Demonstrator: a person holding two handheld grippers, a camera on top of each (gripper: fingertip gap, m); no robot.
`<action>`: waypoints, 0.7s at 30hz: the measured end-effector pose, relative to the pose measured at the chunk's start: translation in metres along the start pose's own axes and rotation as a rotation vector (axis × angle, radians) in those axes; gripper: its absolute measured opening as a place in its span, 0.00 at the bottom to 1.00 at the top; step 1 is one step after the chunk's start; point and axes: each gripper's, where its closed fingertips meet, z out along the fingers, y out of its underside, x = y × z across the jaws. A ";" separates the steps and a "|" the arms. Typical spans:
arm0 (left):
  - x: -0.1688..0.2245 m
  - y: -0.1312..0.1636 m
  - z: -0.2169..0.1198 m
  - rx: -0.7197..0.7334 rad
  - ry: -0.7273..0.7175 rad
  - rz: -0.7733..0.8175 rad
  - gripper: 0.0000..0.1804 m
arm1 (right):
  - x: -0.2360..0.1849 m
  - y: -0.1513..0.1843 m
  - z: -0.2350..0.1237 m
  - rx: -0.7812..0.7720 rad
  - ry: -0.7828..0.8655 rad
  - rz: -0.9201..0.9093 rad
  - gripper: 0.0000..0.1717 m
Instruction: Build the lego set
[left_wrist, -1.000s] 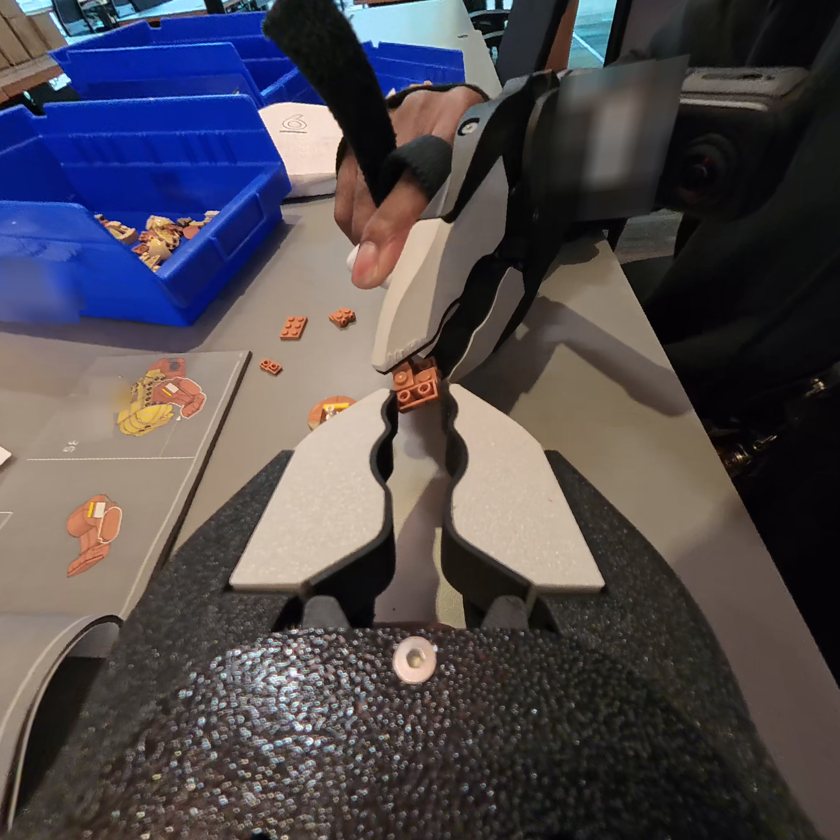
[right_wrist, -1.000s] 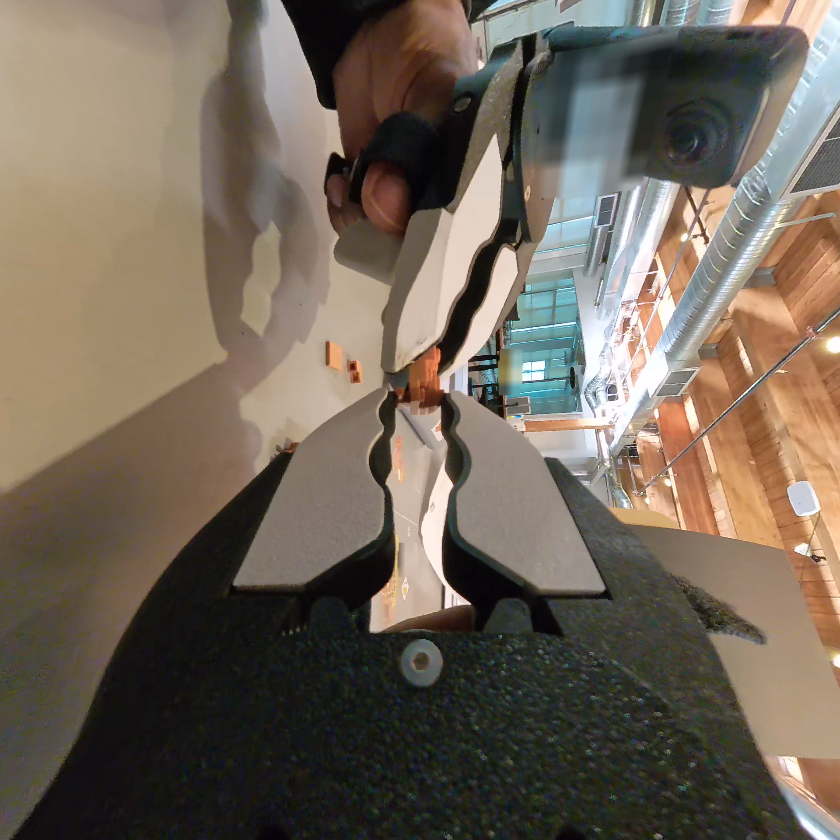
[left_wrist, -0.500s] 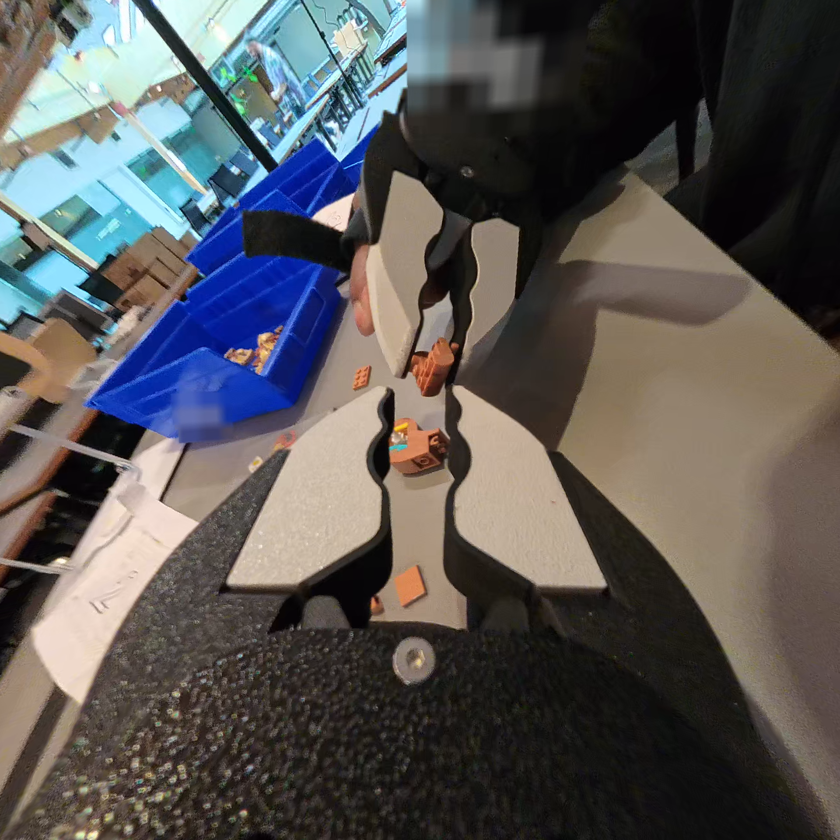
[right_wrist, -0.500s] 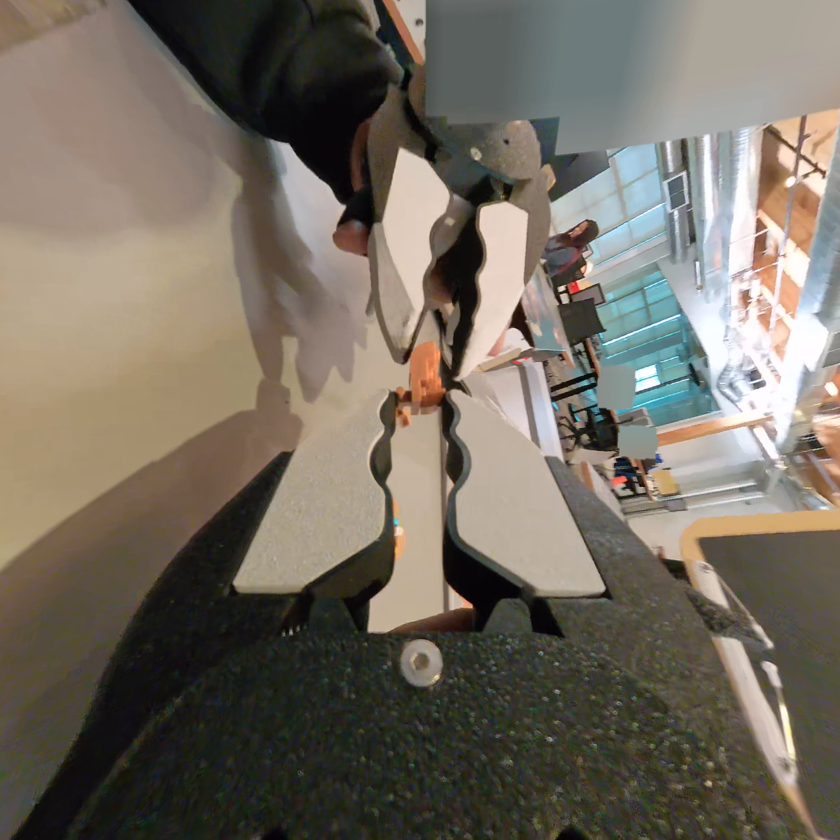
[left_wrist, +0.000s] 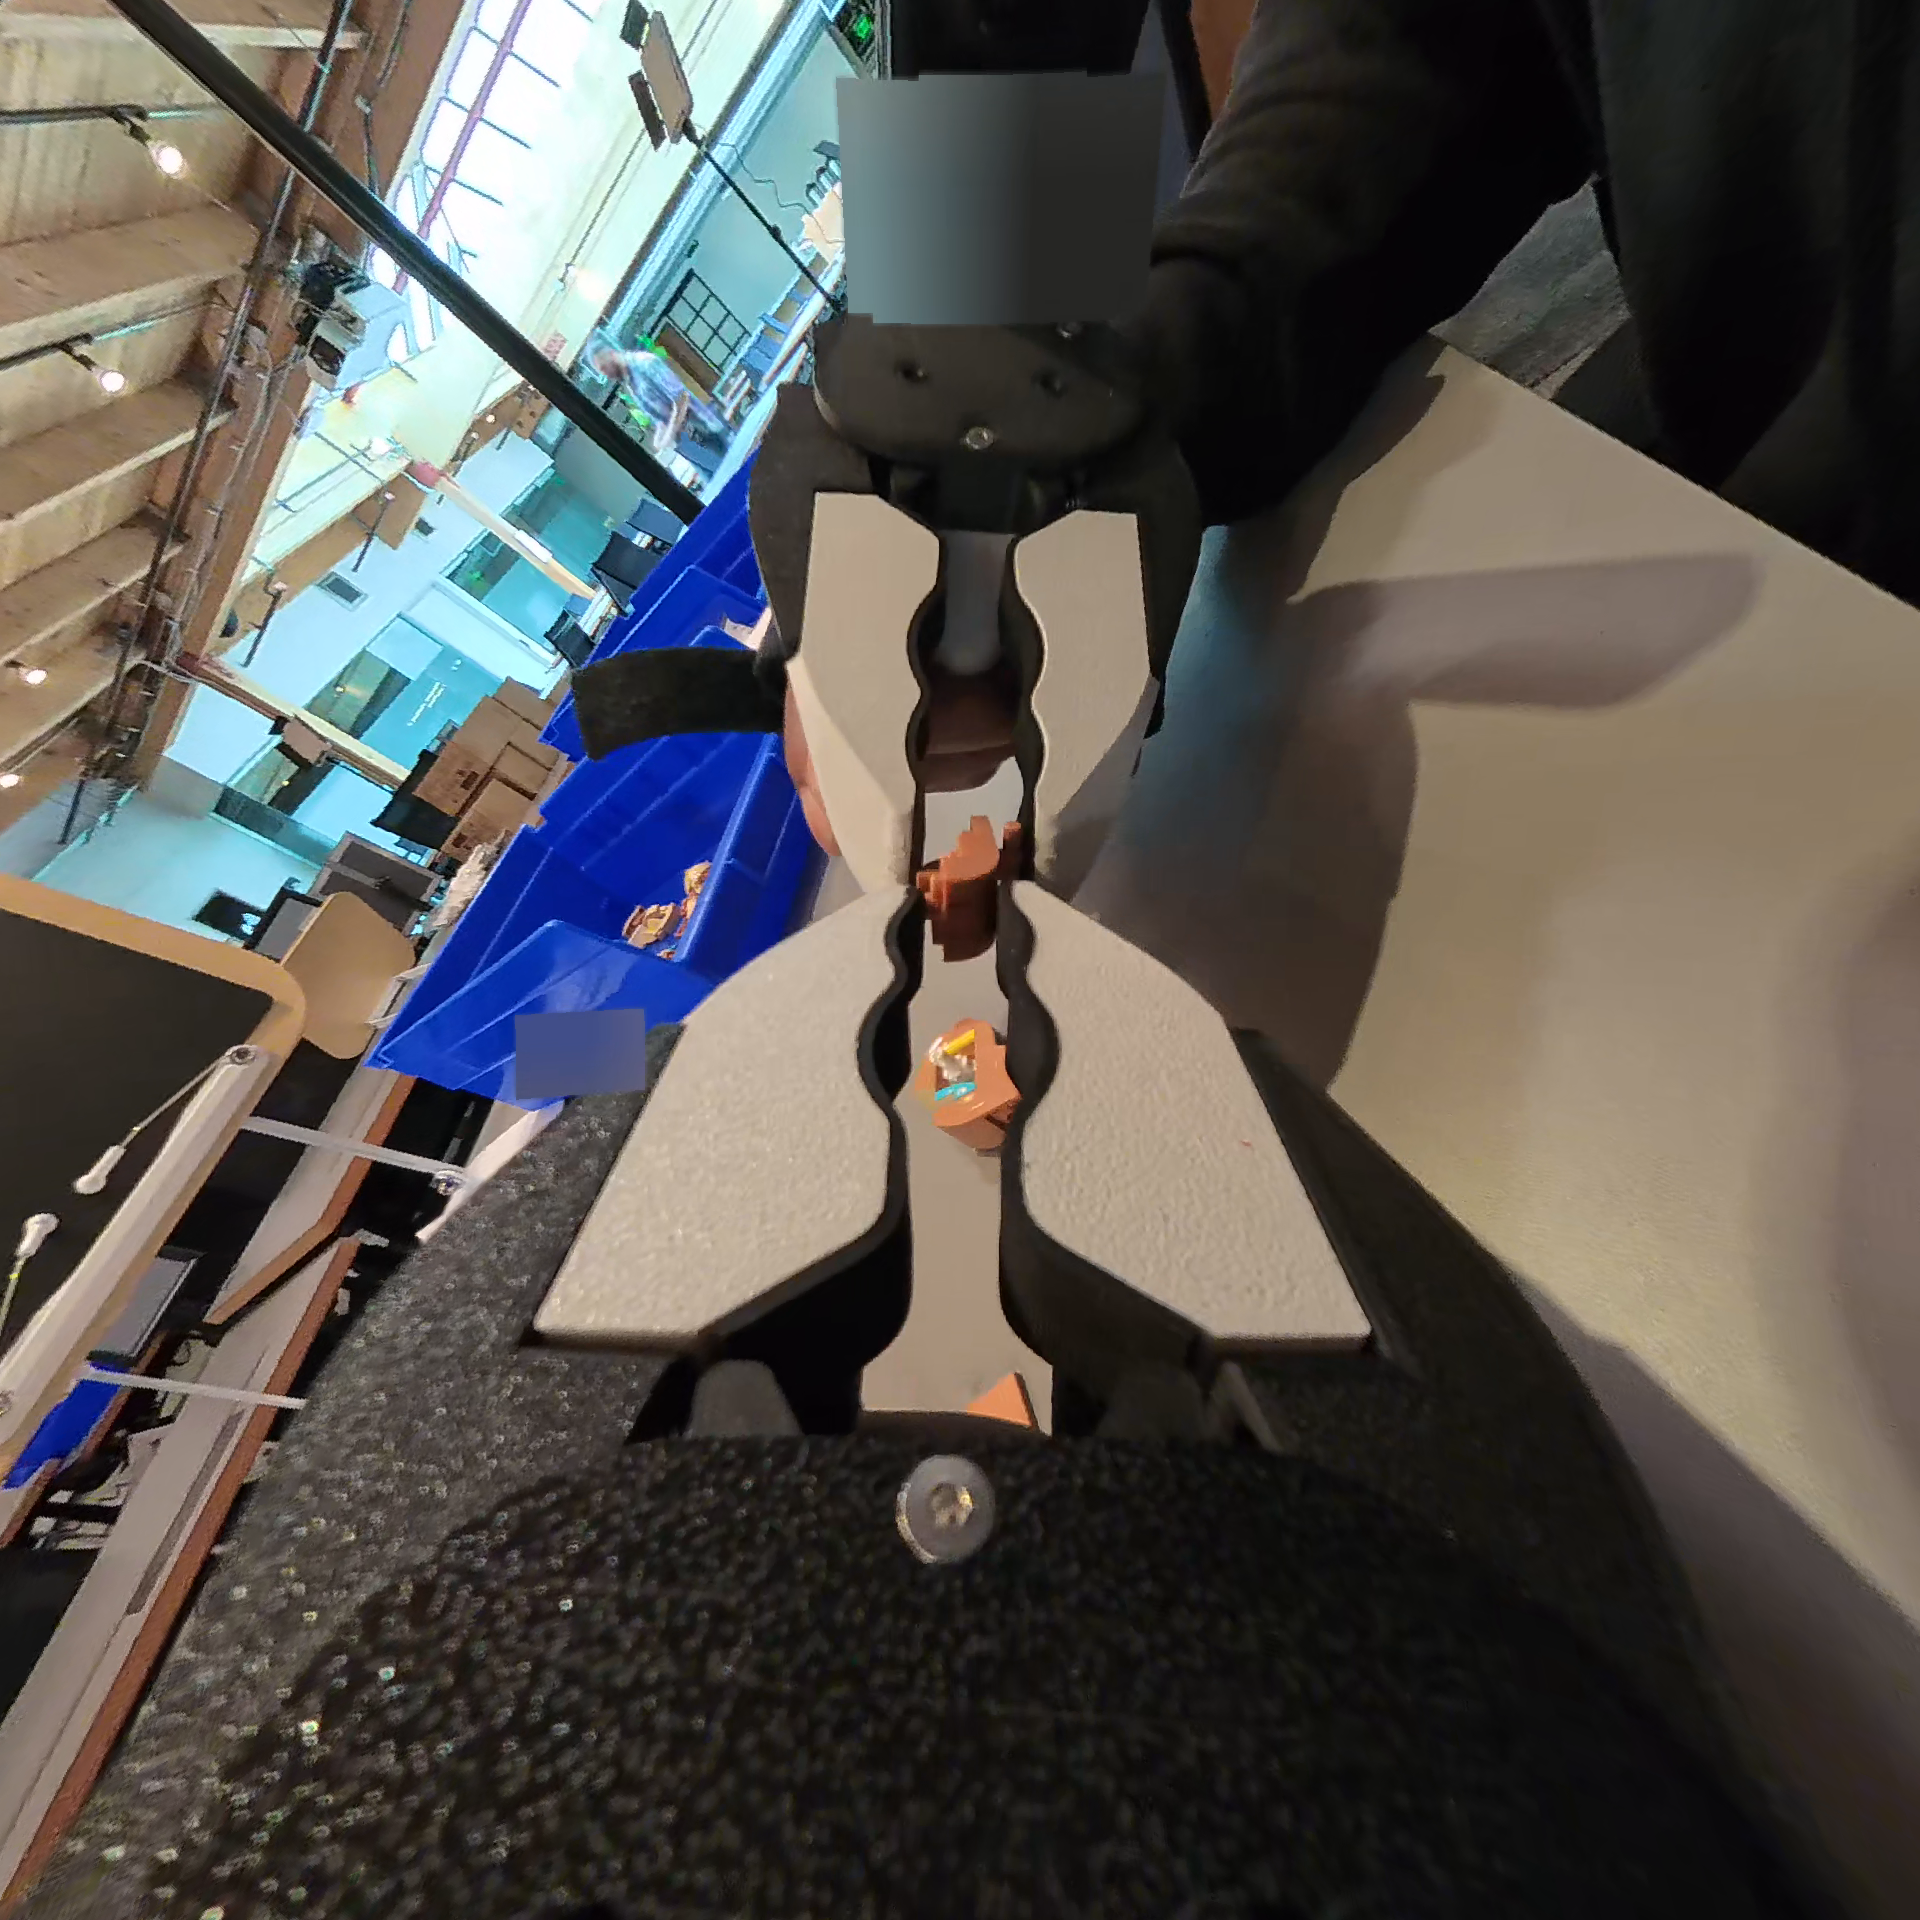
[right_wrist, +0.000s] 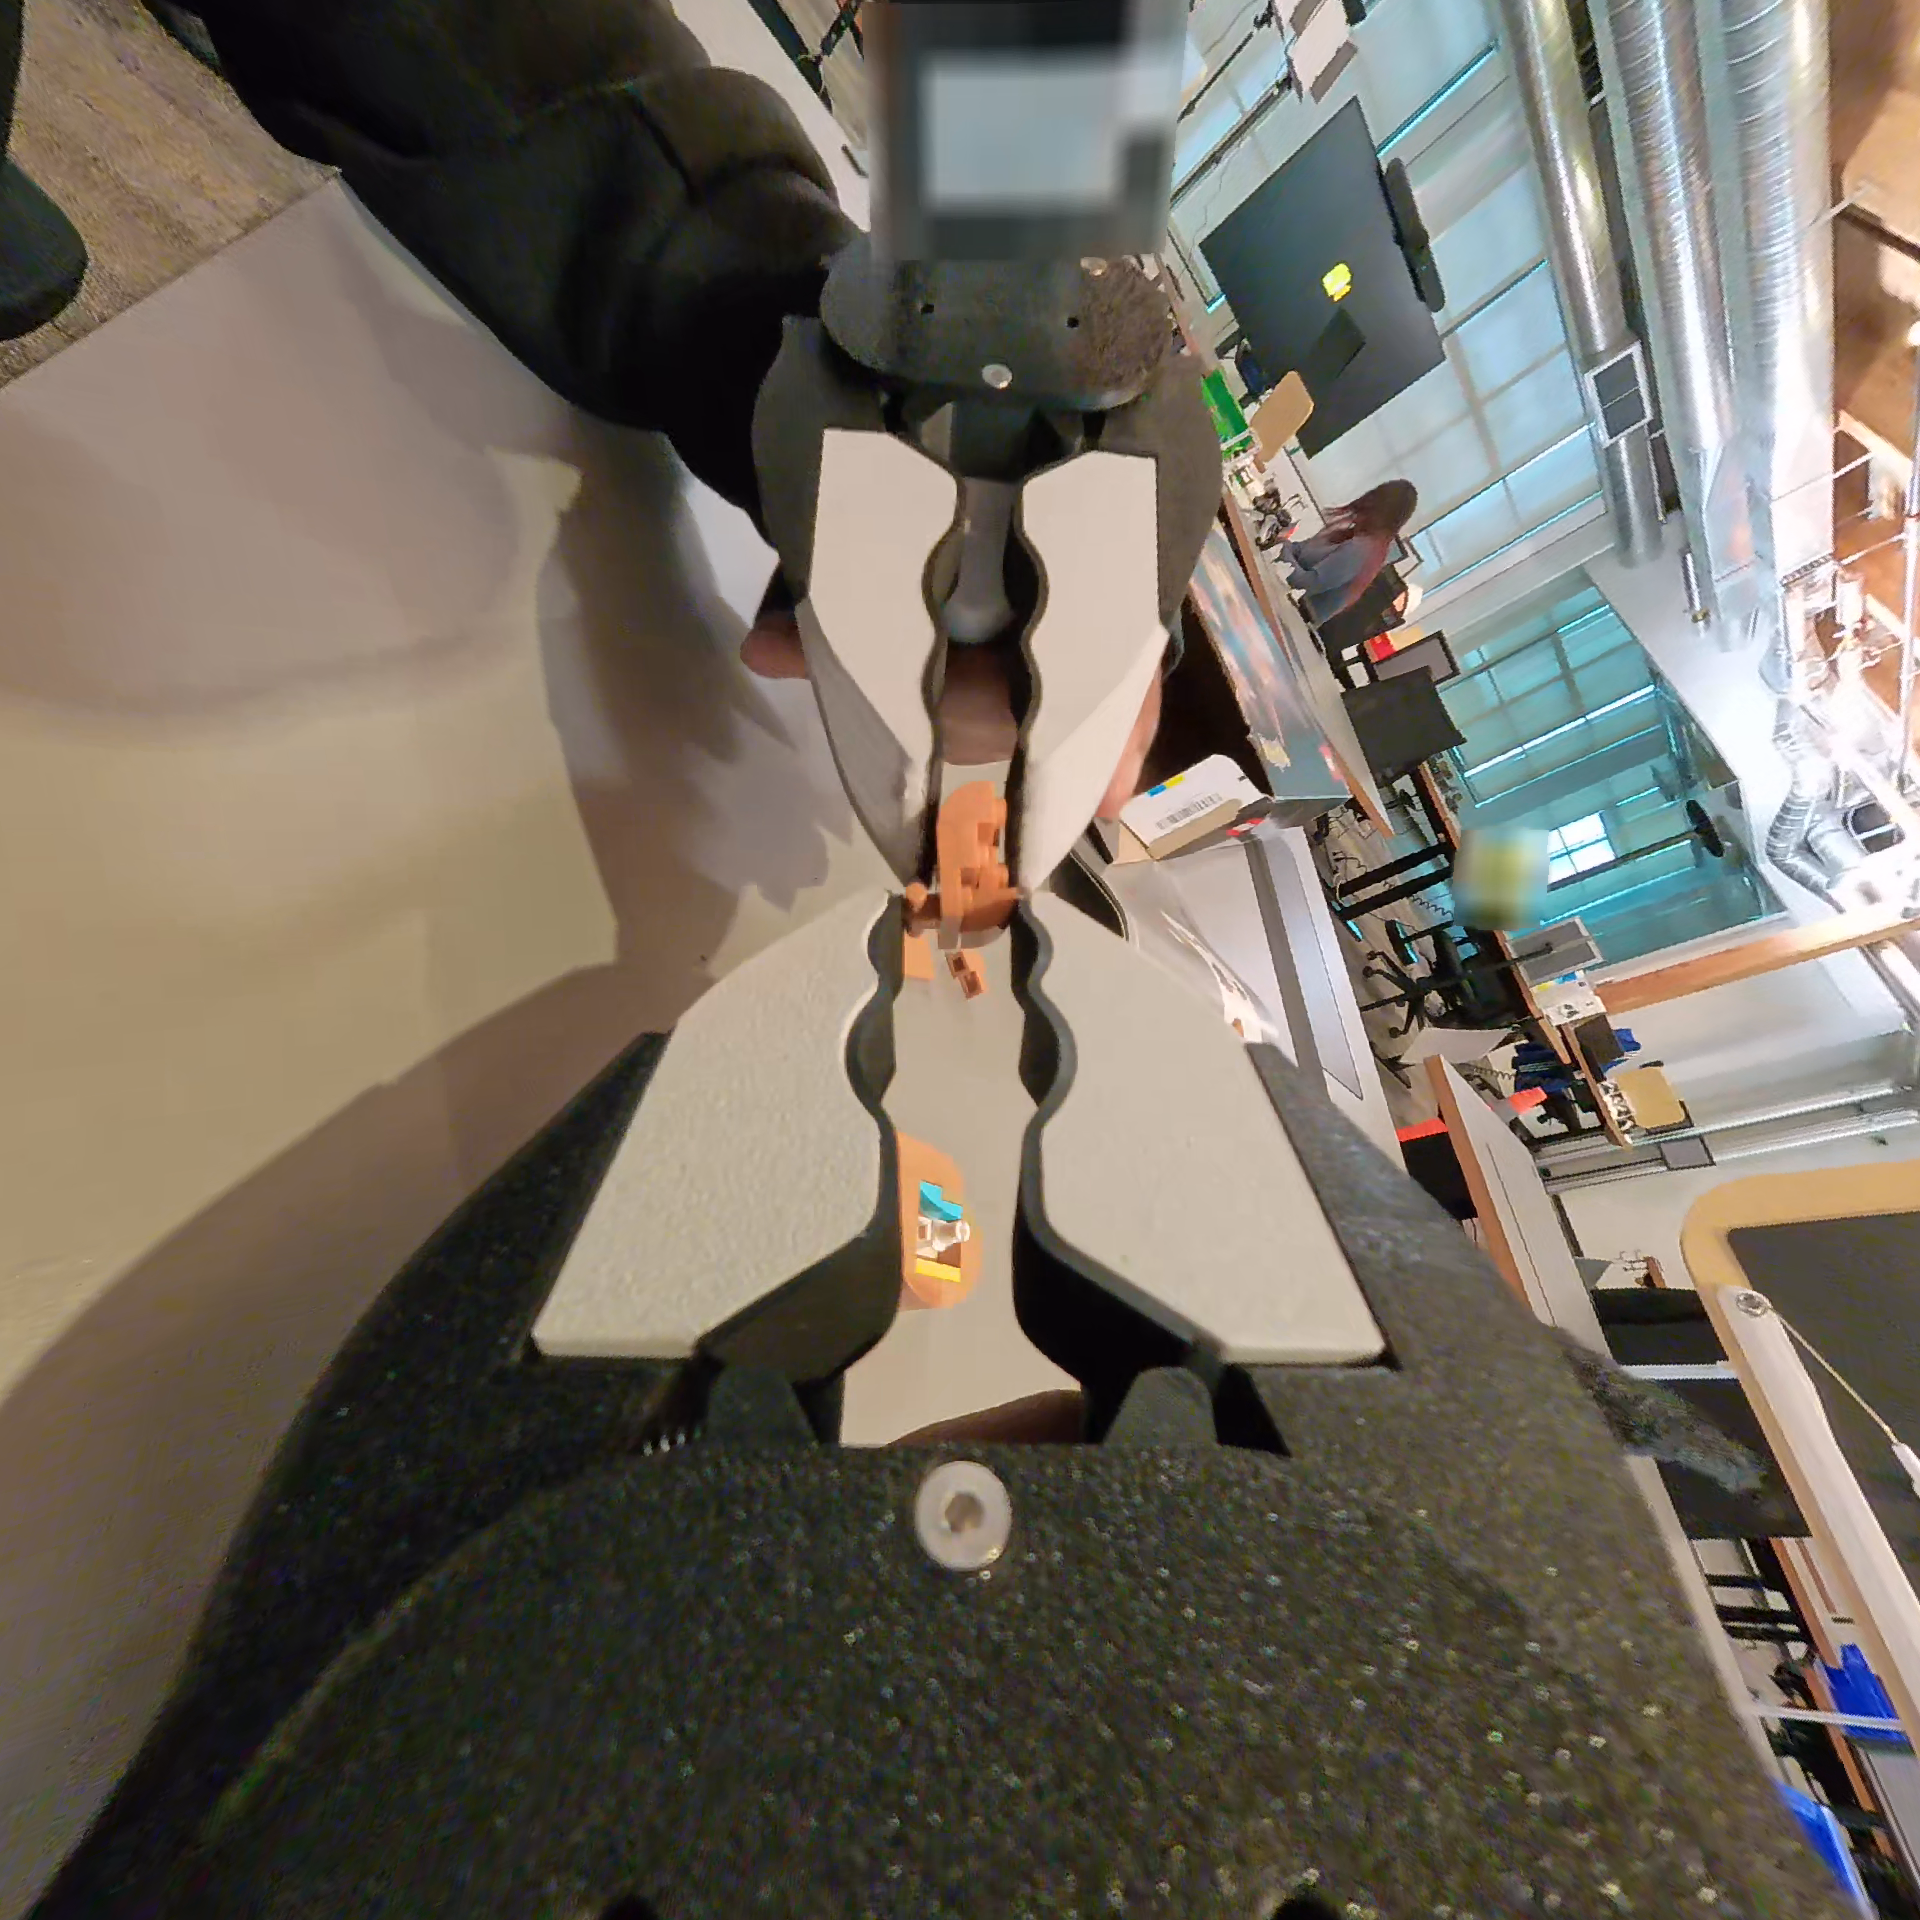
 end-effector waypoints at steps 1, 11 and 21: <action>0.000 -0.001 0.000 0.004 0.000 -0.008 0.07 | 0.000 0.000 0.000 0.002 0.000 0.001 0.11; 0.002 -0.010 -0.002 0.059 0.034 -0.056 0.06 | -0.002 -0.010 -0.002 0.028 0.005 -0.034 0.11; -0.008 -0.006 0.002 0.068 -0.022 -0.149 0.07 | 0.011 -0.002 -0.004 -0.039 0.085 -0.084 0.11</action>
